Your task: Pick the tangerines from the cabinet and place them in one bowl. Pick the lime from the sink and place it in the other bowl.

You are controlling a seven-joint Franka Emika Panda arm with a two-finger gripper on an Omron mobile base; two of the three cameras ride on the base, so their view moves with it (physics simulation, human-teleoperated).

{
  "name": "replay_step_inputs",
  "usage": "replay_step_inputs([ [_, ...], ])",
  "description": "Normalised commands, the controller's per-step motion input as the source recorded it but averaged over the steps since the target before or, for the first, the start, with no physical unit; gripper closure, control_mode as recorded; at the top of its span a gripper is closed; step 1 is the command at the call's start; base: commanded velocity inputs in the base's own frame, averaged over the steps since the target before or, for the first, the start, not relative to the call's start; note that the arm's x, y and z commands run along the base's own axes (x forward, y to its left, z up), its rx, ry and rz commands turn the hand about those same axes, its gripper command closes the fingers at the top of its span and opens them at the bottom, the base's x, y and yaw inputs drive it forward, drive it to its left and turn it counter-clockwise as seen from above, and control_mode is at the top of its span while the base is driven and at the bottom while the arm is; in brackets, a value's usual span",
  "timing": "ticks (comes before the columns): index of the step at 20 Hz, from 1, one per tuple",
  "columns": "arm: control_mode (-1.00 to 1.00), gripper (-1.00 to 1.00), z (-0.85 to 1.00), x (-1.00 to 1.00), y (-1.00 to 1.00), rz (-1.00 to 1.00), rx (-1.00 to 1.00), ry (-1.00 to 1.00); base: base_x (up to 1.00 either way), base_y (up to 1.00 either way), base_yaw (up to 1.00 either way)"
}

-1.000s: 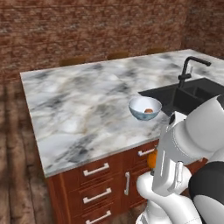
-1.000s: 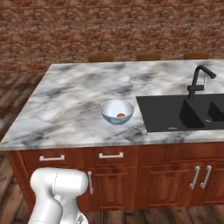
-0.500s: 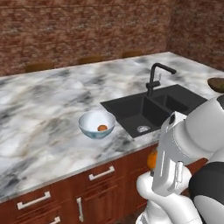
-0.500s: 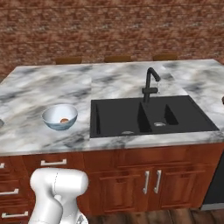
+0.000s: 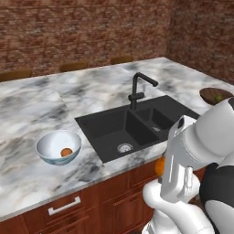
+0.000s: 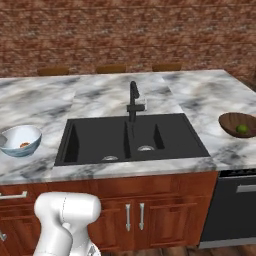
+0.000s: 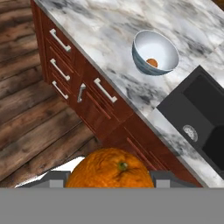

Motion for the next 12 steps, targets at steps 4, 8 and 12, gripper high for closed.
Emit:
replay_step_inputs([
  [4, 1.00, 1.00, 0.00, 0.00, 0.00, 0.00, 0.00, 0.00, 0.15, 0.00, 0.14],
  [8, 1.00, 1.00, 0.00, 0.00, 0.00, 0.00, 0.00, 0.00, 0.00, 0.00, 0.18],
  [12, 1.00, 1.00, 0.00, 0.00, 0.00, 0.00, 0.00, 0.00, 0.12, 0.00, 0.11],
])
